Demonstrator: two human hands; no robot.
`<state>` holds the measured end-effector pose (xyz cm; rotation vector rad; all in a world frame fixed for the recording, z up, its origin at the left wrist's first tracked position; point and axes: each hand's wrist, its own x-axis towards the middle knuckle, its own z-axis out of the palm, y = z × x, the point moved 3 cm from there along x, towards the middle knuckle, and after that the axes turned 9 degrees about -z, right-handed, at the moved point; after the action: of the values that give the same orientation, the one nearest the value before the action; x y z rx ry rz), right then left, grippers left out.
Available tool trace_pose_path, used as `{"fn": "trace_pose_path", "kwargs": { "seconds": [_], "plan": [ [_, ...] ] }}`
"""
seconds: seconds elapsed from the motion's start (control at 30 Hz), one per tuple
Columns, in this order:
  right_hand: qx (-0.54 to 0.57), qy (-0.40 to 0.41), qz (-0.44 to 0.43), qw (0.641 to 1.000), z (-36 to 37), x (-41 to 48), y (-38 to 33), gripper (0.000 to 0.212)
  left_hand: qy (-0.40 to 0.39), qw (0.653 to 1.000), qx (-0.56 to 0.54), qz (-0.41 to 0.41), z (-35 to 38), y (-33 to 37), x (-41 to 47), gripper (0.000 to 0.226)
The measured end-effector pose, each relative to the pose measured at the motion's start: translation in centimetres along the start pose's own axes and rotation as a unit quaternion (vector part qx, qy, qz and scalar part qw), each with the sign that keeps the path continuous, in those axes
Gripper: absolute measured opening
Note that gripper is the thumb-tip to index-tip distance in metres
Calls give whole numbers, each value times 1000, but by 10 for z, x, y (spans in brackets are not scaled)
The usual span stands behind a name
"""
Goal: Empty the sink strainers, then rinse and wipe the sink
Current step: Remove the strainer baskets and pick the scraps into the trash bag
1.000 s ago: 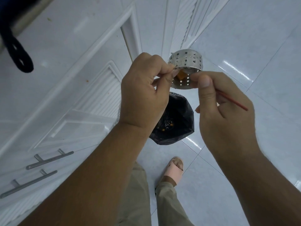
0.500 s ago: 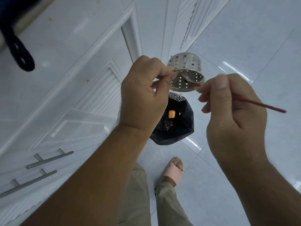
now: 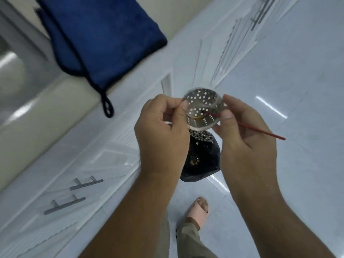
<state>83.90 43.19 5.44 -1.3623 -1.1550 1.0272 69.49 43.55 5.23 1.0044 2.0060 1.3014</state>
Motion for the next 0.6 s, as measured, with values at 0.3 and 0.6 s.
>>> {"fn": "trace_pose_path", "kwargs": {
  "seconds": [0.3, 0.6],
  "plan": [
    [-2, -176, 8, 984, 74, -11, -121, 35, 81, 996, -22, -23, -142, 65, -3, 4],
    [-13, -357, 14, 934, 233, -74, -190, 39, 234, 968, -27, -90, -308, 44, 5, 7]
  ]
}}
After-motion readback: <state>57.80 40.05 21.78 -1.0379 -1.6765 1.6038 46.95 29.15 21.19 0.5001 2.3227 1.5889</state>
